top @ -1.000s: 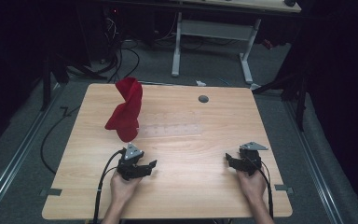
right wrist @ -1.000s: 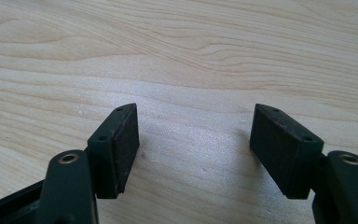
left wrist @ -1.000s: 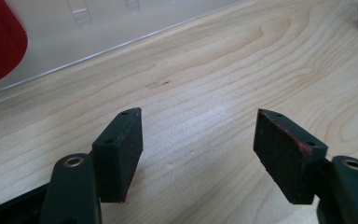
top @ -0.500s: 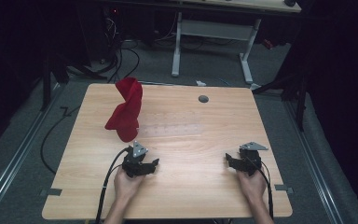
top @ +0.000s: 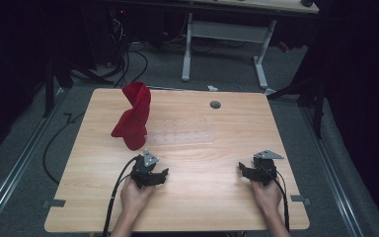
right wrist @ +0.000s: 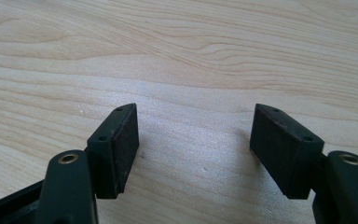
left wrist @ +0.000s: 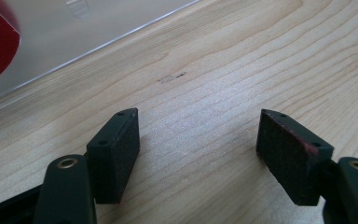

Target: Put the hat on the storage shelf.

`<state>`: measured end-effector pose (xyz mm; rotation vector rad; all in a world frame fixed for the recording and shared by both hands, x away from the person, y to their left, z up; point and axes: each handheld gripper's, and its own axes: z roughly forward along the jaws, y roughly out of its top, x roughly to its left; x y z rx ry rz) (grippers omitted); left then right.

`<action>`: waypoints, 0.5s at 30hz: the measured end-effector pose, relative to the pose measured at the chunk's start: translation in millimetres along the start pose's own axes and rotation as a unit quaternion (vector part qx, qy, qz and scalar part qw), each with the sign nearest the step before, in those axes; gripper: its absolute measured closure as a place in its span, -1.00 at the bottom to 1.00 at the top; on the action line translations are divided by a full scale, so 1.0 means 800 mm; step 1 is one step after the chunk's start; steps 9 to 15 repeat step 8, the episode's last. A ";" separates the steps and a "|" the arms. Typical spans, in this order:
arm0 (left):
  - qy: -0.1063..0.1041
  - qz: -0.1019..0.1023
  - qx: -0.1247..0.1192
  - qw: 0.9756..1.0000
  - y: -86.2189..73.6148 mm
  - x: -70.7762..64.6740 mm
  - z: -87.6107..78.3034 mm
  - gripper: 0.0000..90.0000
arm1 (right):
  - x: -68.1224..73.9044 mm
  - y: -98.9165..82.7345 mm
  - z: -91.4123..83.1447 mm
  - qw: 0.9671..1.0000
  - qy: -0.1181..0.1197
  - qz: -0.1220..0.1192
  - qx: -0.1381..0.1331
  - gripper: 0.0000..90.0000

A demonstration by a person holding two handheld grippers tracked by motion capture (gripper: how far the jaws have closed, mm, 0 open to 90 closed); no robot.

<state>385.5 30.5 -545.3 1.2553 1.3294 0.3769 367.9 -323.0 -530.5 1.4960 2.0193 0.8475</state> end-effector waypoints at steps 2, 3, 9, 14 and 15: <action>-0.001 -0.002 0.000 1.000 0.000 0.000 0.000 -0.33 | 0.000 0.000 0.000 1.000 0.000 0.000 0.000 -0.27; 0.000 -0.002 0.000 1.000 0.000 0.000 0.000 -0.33 | 0.000 0.000 0.000 1.000 0.000 -0.001 0.000 -0.27; 0.000 0.000 0.001 1.000 0.000 0.000 0.000 -0.34 | 0.000 0.000 0.000 1.000 0.001 -0.001 0.000 -0.27; 0.000 0.000 0.001 1.000 0.000 0.000 0.000 -0.34 | 0.000 0.000 0.000 1.000 0.001 -0.001 0.000 -0.27; 0.000 0.000 0.001 1.000 0.000 0.000 0.000 -0.34 | 0.000 0.000 0.000 1.000 0.001 -0.001 0.000 -0.27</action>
